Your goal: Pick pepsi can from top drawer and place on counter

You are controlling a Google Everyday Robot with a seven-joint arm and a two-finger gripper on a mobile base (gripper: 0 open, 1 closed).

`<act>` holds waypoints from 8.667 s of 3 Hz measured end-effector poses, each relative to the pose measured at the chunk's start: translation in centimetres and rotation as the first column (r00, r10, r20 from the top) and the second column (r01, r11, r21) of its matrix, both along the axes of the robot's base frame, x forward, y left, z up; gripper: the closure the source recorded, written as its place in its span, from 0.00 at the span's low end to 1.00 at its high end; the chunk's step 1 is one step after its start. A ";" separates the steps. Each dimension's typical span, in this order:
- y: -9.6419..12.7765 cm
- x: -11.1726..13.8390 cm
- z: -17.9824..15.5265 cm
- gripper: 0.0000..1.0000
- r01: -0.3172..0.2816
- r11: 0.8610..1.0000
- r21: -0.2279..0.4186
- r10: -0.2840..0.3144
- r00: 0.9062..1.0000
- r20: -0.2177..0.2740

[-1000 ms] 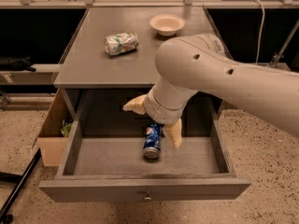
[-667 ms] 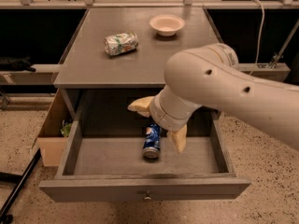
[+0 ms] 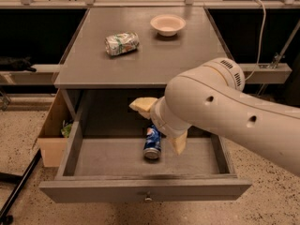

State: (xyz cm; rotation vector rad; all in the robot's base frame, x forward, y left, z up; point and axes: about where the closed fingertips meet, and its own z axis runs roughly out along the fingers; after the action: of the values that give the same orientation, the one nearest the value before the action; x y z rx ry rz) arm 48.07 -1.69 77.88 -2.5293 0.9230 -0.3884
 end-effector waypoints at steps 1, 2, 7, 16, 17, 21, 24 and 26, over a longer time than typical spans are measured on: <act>0.1 0.0 0.4 0.00 0.026 1.000 -0.011 -0.025 0.998 0.062; -0.1 0.4 0.5 0.00 0.030 0.997 -0.067 -0.017 0.983 0.182; 1.3 4.1 -0.4 0.00 -0.044 0.975 -0.218 0.078 0.986 0.146; 3.9 7.6 -11.5 0.00 -0.134 0.974 -0.181 0.104 0.981 -0.166; 4.3 7.9 -11.7 0.00 -0.160 0.970 -0.182 0.131 0.978 -0.160; 2.0 9.8 -11.6 0.00 -0.278 0.936 -0.216 0.265 0.960 -0.087; 1.8 9.0 -13.1 0.00 -0.274 0.945 -0.180 0.252 0.958 -0.136; 1.8 9.7 -13.8 0.00 -0.366 0.905 -0.218 0.336 0.928 -0.162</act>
Offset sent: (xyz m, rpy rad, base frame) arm 0.0146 -0.0071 0.0091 -0.1680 -0.3515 -0.0081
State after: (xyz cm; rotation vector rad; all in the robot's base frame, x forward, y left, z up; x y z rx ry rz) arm 57.79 0.08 64.11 -2.9006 0.4585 -0.2500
